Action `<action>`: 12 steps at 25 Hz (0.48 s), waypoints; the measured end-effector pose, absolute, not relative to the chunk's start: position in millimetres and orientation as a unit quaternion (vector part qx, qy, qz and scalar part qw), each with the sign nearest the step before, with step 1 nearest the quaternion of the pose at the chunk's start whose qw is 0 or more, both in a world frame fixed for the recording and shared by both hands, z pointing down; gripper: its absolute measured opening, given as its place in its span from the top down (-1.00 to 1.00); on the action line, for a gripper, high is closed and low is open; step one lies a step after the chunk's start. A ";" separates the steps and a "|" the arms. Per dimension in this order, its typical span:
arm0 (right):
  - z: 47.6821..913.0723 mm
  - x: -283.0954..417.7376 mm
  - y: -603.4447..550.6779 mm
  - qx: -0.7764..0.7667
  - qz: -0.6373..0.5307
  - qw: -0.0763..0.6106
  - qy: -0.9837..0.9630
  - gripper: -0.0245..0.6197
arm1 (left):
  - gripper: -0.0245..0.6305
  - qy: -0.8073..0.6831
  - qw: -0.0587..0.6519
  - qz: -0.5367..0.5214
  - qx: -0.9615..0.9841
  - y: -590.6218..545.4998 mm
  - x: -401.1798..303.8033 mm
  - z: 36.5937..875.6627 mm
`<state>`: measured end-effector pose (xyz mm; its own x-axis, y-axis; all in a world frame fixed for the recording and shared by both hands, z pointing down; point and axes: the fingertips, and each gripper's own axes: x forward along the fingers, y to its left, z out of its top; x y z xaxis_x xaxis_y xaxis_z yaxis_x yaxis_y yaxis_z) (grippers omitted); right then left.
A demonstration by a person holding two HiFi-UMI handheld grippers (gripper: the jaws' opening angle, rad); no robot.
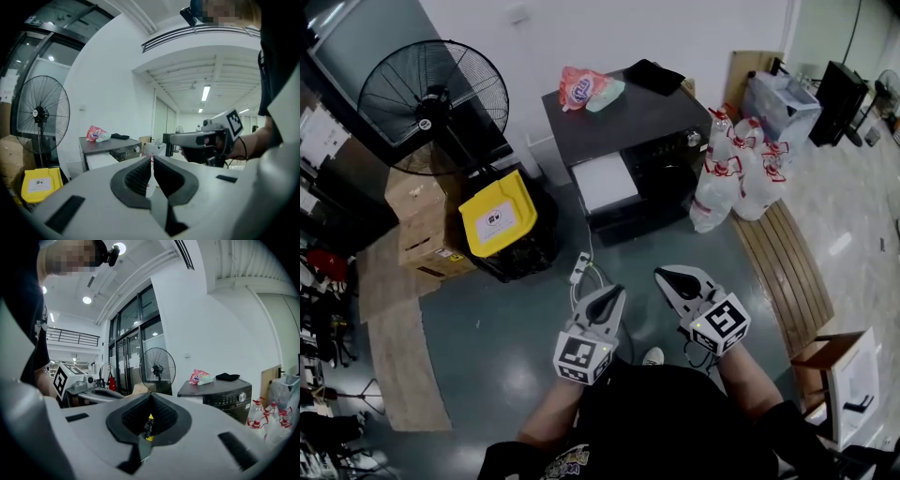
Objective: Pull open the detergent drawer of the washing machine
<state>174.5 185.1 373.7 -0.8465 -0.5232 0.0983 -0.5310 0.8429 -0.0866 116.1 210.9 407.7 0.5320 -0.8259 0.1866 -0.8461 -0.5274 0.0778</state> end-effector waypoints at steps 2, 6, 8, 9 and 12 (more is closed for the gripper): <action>374.7 175.2 187.3 0.274 0.056 0.034 -0.959 0.91 | 0.87 -0.480 0.079 0.065 0.871 213.1 117.3 408.5; 375.1 178.1 190.6 0.274 0.057 0.033 -0.959 0.91 | 0.87 -0.480 0.077 0.064 0.872 217.3 120.3 407.3; 375.0 178.7 191.1 0.275 0.057 0.032 -0.959 0.91 | 0.87 -0.480 0.076 0.063 0.872 217.8 120.8 406.9; 374.8 178.5 191.2 0.275 0.057 0.031 -0.959 0.91 | 0.87 -0.480 0.076 0.063 0.872 217.9 120.6 406.8; 374.0 177.5 190.6 0.275 0.056 0.030 -0.959 0.91 | 0.87 -0.480 0.074 0.063 0.872 217.2 119.9 405.8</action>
<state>177.5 190.6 374.0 -0.8474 -0.5236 0.0877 -0.5302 0.8429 -0.0915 119.9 217.2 405.8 0.5322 -0.8270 0.1812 -0.8457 -0.5291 0.0692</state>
